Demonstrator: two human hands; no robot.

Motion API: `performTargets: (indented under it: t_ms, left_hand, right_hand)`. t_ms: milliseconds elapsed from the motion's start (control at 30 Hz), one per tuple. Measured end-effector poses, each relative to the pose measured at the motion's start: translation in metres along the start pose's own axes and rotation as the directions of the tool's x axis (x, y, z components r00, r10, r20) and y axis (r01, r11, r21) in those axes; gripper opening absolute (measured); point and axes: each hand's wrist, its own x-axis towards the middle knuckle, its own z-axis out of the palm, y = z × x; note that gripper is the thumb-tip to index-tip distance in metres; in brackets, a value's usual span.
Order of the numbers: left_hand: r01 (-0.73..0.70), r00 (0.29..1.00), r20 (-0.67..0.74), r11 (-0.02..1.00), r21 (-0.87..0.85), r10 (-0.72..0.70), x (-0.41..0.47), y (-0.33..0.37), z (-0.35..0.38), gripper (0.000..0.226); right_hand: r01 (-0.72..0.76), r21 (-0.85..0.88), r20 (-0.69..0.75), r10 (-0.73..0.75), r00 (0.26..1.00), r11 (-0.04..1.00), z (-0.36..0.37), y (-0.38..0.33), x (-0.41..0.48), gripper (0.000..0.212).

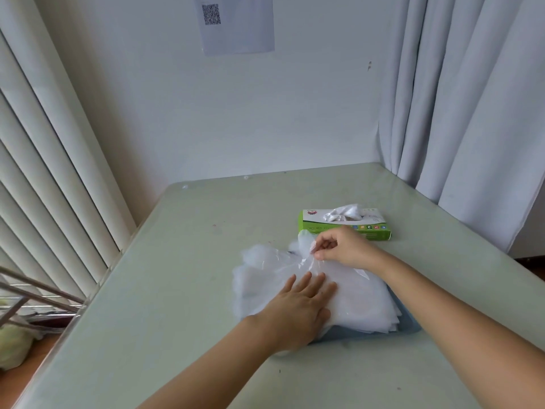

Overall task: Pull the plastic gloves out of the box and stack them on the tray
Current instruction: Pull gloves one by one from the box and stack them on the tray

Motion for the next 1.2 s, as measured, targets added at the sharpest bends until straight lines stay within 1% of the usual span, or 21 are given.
performTargets:
  t_ms: [67,133,200,233,267,300,333,367,433,467,533,600,667,700,733,800,900,1000,1100,1167,1200]
  left_hand:
    - [-0.016,1.0,-0.001,1.0,0.017,0.016,0.001,0.0,-0.002,0.055]
    - [-0.028,0.999,0.016,1.0,-0.002,0.028,0.002,0.0,-0.004,0.056]
    - [-0.014,0.999,0.051,0.998,-0.068,0.017,0.003,-0.001,-0.006,0.059]
    - [0.0,0.998,0.069,0.996,-0.094,0.007,0.004,-0.002,-0.007,0.061]
    - [0.012,0.996,0.084,0.994,-0.107,-0.003,0.005,-0.004,-0.007,0.063]
    - [0.022,0.995,0.095,0.994,-0.108,-0.012,0.006,-0.006,-0.008,0.066]
    - [0.029,0.994,0.104,0.994,-0.11,-0.018,0.008,-0.009,-0.007,0.068]
    - [0.033,0.994,0.11,0.993,-0.112,-0.021,0.008,-0.011,-0.007,0.069]
    - [0.029,0.995,0.097,0.993,-0.112,-0.018,0.01,-0.014,-0.005,0.073]
    - [0.028,0.996,0.084,0.993,-0.111,-0.019,0.01,-0.016,-0.004,0.074]
    - [0.05,0.996,0.081,0.994,-0.099,-0.042,0.011,-0.018,-0.003,0.079]
    - [0.092,0.992,0.092,0.993,-0.079,-0.085,0.011,-0.02,-0.003,0.086]
    - [0.127,0.989,0.089,0.99,-0.059,-0.122,0.011,-0.022,-0.003,0.093]
    - [0.142,0.987,0.084,0.988,-0.057,-0.137,0.011,-0.023,-0.003,0.096]
    - [0.154,0.986,0.078,0.986,-0.058,-0.15,0.012,-0.024,-0.003,0.098]
    - [0.169,0.984,0.06,0.984,-0.049,-0.166,0.012,-0.026,-0.001,0.1]
    - [0.196,0.98,0.041,0.98,-0.048,-0.194,0.012,-0.029,0.001,0.102]
    - [0.225,0.974,0.005,0.972,-0.064,-0.226,0.009,-0.033,0.004,0.101]
    - [0.263,0.962,-0.06,0.962,-0.074,-0.267,0.003,-0.034,0.01,0.106]
    - [0.298,0.952,-0.04,0.95,-0.09,-0.303,0.0,-0.033,0.009,0.104]
    - [0.315,0.949,0.006,0.944,-0.095,-0.316,-0.001,-0.032,0.006,0.101]
  right_hand:
    - [-0.007,0.029,-0.05,0.008,0.999,1.0,0.0,0.004,-0.001,0.021]
    - [-0.015,0.026,-0.096,0.018,0.995,1.0,0.002,0.008,-0.002,0.023]
    - [-0.038,-0.025,-0.247,0.03,0.969,0.999,0.003,0.01,-0.003,0.019]
    - [-0.029,-0.079,-0.351,0.0,0.936,0.996,0.003,0.008,-0.007,0.02]
    - [0.007,-0.146,-0.424,-0.069,0.903,0.989,0.005,0.005,-0.013,0.024]
    - [0.064,-0.214,-0.442,-0.155,0.884,0.975,0.008,0.0,-0.021,0.027]
    - [0.122,-0.259,-0.399,-0.221,0.89,0.958,0.013,-0.004,-0.031,0.029]
    - [0.167,-0.28,-0.304,-0.252,0.919,0.945,0.02,-0.006,-0.043,0.033]
    - [0.23,-0.271,-0.054,-0.253,0.966,0.935,0.034,-0.006,-0.067,0.042]
    - [0.228,-0.268,0.057,-0.221,0.974,0.936,0.037,-0.002,-0.075,0.048]
    - [0.167,-0.31,0.2,-0.108,0.974,0.936,0.033,0.009,-0.082,0.058]
    - [0.137,-0.47,0.271,-0.005,0.963,0.872,0.025,0.017,-0.08,0.067]
    - [0.154,-0.595,0.29,0.032,0.957,0.789,0.023,0.02,-0.076,0.083]
    - [0.148,-0.615,0.285,0.044,0.957,0.774,0.022,0.021,-0.076,0.093]
    - [0.133,-0.626,0.278,0.061,0.959,0.768,0.021,0.02,-0.077,0.098]
    - [0.09,-0.636,0.263,0.105,0.959,0.767,0.018,0.022,-0.079,0.099]
    - [-0.005,-0.637,0.217,0.185,0.959,0.771,0.012,0.021,-0.081,0.113]
    - [-0.09,-0.611,0.187,0.254,0.949,0.786,0.012,0.019,-0.085,0.11]
    - [-0.113,-0.608,0.18,0.275,0.944,0.786,0.011,0.019,-0.087,0.105]
    - [-0.124,-0.598,0.174,0.279,0.944,0.792,0.01,0.019,-0.086,0.103]
    - [-0.124,-0.597,0.169,0.276,0.946,0.793,0.01,0.019,-0.086,0.103]
